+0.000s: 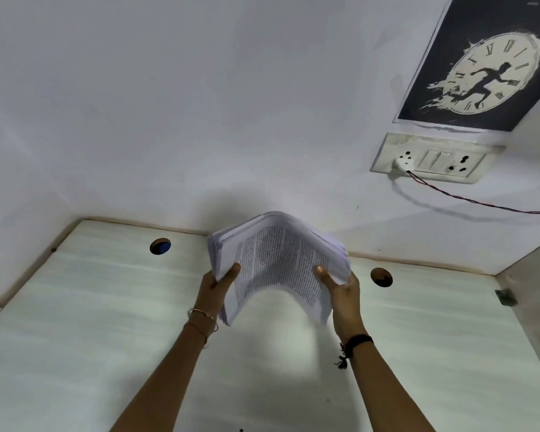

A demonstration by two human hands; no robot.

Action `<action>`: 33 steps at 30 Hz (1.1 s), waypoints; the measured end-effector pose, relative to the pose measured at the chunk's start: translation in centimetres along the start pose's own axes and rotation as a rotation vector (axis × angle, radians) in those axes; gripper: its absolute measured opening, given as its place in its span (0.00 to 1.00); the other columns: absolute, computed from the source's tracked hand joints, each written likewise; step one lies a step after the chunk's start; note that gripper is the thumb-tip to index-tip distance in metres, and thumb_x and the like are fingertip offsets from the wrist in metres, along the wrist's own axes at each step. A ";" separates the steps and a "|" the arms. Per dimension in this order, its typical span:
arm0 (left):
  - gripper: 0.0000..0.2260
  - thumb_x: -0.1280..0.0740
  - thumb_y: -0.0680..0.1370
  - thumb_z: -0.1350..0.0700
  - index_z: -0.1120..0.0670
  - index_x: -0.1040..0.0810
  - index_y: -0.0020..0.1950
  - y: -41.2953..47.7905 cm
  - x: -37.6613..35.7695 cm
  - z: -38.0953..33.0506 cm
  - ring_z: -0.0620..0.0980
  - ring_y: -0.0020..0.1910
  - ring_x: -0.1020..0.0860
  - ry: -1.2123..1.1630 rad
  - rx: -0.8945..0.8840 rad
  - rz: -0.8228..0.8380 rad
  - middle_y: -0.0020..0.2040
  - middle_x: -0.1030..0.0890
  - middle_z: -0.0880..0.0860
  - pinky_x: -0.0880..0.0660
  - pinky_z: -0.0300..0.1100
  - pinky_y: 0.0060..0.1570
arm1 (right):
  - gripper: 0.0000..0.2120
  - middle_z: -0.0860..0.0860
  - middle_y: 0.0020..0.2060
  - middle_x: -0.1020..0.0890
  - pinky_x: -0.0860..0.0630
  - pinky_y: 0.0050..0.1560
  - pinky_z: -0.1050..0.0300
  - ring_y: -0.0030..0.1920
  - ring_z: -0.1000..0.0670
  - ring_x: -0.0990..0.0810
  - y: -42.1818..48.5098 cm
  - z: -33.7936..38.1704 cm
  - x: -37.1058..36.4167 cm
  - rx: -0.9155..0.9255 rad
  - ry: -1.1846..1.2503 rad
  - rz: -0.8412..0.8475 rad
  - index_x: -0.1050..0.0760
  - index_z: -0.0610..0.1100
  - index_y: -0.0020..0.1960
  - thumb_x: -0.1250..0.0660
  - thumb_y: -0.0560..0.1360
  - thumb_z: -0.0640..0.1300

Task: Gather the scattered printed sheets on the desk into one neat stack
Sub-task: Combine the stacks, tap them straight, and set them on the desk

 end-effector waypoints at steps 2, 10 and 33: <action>0.06 0.29 0.72 0.59 0.56 0.24 0.47 0.3 1.0 1.5 0.52 0.42 0.24 0.052 0.054 0.004 0.37 0.17 0.46 0.27 0.45 0.48 | 0.19 0.49 0.53 0.16 0.22 0.55 0.57 0.54 0.51 0.18 -0.3 -1.0 0.5 -0.032 0.003 0.073 0.22 0.45 0.60 0.26 0.70 0.40; 0.18 0.30 0.72 0.64 0.68 0.27 0.60 -0.5 2.5 7.1 0.56 0.57 0.24 0.249 0.197 -0.095 0.56 0.23 0.61 0.34 0.37 0.50 | 0.13 0.58 0.46 0.18 0.25 0.44 0.69 0.46 0.62 0.20 -1.9 -7.3 1.1 -0.244 -0.189 0.143 0.23 0.56 0.49 0.27 0.71 0.40; 0.18 0.27 0.70 0.61 0.62 0.24 0.58 0.9 3.8 4.4 0.51 0.47 0.23 0.293 -0.009 0.002 0.45 0.19 0.53 0.25 0.39 0.49 | 0.12 0.52 0.48 0.15 0.24 0.45 0.70 0.51 0.55 0.18 -0.8 -5.1 2.8 -0.145 -0.161 0.107 0.19 0.49 0.53 0.26 0.69 0.42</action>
Point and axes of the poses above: each hand's wrist, its own y-axis towards the middle knuckle, its own x-axis out of the back of the hand, z = x × y, the point moved 8 cm from there along y, towards the middle knuckle
